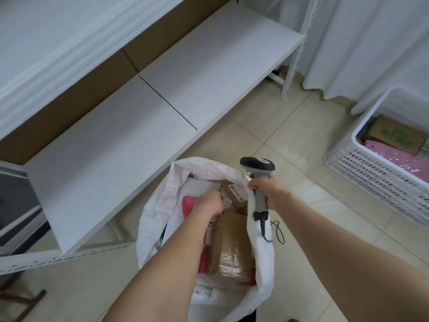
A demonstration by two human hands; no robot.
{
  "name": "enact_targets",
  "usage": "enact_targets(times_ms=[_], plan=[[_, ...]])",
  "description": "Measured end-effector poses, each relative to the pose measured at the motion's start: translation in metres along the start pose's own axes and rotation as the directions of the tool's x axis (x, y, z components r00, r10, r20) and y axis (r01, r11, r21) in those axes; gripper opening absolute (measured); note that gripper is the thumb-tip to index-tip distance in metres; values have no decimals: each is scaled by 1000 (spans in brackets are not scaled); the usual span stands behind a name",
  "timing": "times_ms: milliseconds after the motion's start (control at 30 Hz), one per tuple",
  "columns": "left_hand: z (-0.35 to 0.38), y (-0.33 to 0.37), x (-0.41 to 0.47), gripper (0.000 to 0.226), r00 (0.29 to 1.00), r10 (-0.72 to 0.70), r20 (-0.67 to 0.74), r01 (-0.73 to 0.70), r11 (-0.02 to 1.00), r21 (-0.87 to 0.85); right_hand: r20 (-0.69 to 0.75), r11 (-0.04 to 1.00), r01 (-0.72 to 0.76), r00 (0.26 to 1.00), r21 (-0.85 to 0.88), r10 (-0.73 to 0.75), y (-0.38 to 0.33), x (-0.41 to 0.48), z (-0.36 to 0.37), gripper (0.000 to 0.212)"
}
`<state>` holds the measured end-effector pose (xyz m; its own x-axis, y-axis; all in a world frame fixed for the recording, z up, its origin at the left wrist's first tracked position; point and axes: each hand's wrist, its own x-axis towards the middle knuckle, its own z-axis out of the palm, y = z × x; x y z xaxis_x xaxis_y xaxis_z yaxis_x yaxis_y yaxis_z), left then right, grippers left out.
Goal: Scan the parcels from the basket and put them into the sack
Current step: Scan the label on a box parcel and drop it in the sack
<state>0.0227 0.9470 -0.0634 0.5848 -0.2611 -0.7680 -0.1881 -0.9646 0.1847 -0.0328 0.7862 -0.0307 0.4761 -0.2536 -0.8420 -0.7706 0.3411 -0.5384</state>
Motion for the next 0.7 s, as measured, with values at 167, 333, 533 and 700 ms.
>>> enact_targets(times_ms=[167, 333, 533, 700], plan=[[2, 2, -14, 22, 1000, -6, -15, 6, 1000, -10, -35, 999, 38, 999, -18, -39, 3, -8, -6, 23], [3, 2, -27, 29, 999, -26, -38, 26, 1000, -2, -67, 999, 37, 997, -30, -39, 18, -19, -16, 34], [3, 17, -48, 29, 997, -28, -67, 27, 1000, -12, -101, 999, 44, 994, -3, -44, 28, -41, -30, 42], [-24, 43, -70, 29, 989, 22, -148, -21, 1000, 11, -58, 995, 73, 996, 63, -69, 18, -76, -44, 26]])
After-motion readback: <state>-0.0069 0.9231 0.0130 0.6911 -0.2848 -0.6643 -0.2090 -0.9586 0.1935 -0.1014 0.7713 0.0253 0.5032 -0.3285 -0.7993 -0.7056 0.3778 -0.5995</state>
